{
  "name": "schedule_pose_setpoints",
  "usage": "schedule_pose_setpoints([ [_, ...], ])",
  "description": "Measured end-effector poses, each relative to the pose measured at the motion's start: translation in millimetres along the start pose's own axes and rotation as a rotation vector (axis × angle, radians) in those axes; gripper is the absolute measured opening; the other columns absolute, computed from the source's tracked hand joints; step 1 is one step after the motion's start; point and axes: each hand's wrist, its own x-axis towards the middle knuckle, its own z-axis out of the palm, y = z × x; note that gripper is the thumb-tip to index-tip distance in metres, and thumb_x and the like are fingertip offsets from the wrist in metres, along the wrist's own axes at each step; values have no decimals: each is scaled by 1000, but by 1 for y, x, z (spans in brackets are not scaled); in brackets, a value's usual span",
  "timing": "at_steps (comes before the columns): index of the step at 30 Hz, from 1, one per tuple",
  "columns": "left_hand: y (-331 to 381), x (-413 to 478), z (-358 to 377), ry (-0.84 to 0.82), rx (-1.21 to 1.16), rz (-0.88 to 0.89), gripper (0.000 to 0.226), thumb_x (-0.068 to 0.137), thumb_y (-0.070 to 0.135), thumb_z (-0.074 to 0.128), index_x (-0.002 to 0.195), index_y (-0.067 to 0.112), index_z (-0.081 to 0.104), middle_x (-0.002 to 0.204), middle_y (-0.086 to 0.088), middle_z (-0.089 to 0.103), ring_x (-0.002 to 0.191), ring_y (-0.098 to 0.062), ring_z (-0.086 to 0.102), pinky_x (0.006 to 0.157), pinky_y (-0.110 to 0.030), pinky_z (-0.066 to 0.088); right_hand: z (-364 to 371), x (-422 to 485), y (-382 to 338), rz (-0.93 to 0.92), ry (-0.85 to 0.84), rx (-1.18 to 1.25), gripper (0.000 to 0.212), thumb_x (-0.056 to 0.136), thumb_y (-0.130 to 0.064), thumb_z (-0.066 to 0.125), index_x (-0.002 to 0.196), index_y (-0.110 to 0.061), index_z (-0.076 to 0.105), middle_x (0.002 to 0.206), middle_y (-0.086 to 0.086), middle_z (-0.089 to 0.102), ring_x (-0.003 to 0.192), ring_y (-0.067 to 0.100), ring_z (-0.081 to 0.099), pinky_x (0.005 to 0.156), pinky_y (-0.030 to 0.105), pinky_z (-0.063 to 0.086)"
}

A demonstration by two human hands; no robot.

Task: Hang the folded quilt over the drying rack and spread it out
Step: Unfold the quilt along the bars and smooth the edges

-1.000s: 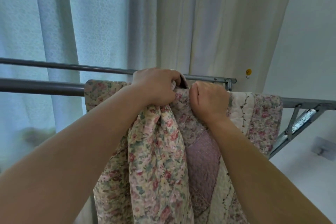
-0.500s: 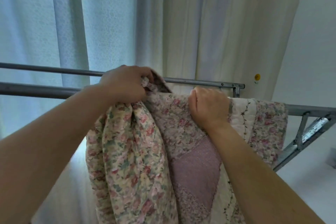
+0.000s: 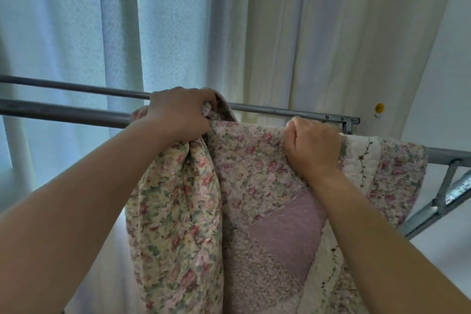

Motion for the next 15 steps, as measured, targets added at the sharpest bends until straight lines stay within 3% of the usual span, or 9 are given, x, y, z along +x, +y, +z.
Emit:
schedule_pose_setpoints([
  [6,-4,1,4,47,-49,48,38,80,25,50,112,45,51,90,7,54,82,-15,41,77,-34,32,-4,16,-54,76,-41,-9,33,84,-18,43,53,-11,51,54,11,58,48,21,36,57,30,26],
  [9,-3,5,5,33,-69,75,34,81,28,51,110,47,52,91,7,54,84,-17,48,77,-35,33,5,26,-90,92,-122,-5,39,90,-21,43,60,-6,61,61,14,63,54,30,55,56,29,25],
  [15,-19,7,-2,-29,-95,163,36,83,25,50,114,43,55,95,5,55,94,-20,54,82,-37,38,23,17,-100,76,4,-130,48,83,-23,35,41,-7,53,38,10,51,30,24,44,45,22,21],
])
